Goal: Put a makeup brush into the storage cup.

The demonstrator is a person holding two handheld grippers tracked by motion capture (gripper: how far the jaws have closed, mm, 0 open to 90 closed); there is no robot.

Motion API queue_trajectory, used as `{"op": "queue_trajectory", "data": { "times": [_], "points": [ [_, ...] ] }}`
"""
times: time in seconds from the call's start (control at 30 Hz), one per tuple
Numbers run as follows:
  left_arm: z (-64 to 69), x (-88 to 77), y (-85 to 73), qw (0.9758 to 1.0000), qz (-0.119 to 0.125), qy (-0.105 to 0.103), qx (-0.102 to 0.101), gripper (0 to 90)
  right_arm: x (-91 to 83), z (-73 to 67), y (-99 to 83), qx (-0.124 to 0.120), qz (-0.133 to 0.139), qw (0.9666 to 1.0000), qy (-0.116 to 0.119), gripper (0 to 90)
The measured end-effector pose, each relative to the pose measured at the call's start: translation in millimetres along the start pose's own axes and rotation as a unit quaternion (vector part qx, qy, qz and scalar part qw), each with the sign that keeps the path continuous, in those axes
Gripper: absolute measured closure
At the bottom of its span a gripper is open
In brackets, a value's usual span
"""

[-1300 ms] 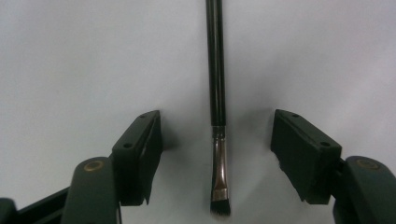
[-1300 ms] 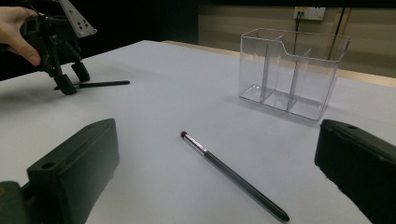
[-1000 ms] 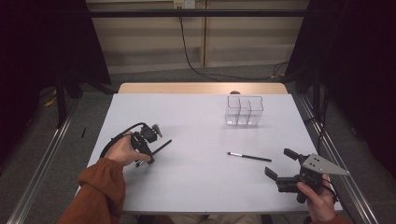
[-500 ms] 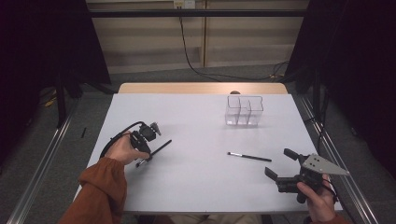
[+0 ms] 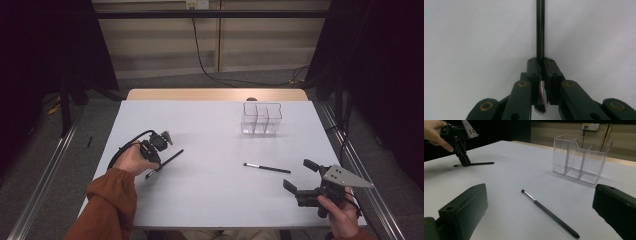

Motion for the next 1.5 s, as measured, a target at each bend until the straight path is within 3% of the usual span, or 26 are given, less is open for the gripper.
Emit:
{"op": "queue_trajectory", "data": {
  "times": [0.37, 0.53, 0.97, 1.2, 1.37, 1.47, 1.5],
  "points": [
    [-0.2, -1.5, -1.9, 1.0, 0.006, 0.0, 0.008, 84.4, 0.2, 0.0, 0.0, 0.001, 0.0, 1.0, 0.0, 0.0],
    [2.5, -1.9, -4.0, 0.9997, 0.014, 0.011, 0.014, 84.5, 0.8, 0.4, -0.1, 0.001, 0.0, 1.0, 0.0, 0.0],
    [-6.5, -3.5, -10.9, 0.9988, 0.044, -0.02, -0.011, 84.6, 1.0, 0.2, 0.0, 0.004, 0.001, 1.0, 0.0, 0.0],
    [-10.1, -6.5, -15.6, 0.9959, 0.079, -0.032, -0.031, 84.5, 1.0, 0.2, 0.0, 0.006, 0.001, 1.0, 0.0, 0.0],
    [-9.9, -9.4, -16.6, 0.995, 0.091, -0.031, -0.025, 84.5, 0.9, 0.0, 0.3, 0.007, 0.002, 1.0, 0.001, 0.0],
    [-9.5, -14.9, -18.3, 0.9916, 0.12, -0.036, -0.032, 84.5, 0.8, 0.1, 0.3, 0.008, 0.003, 1.0, 0.001, 0.0],
    [-9.5, -14.9, -18.3, 0.9916, 0.12, -0.036, -0.032, 84.5, 0.8, 0.1, 0.3, 0.008, 0.003, 1.0, 0.001, 0.0]
  ]
}}
Point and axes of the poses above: each handheld gripper's, and its own axes: x roughly forward along the jaws, y roughly out of its top, z roughly to its right, the point moved 1 cm from there along x, roughly forward along the jaws
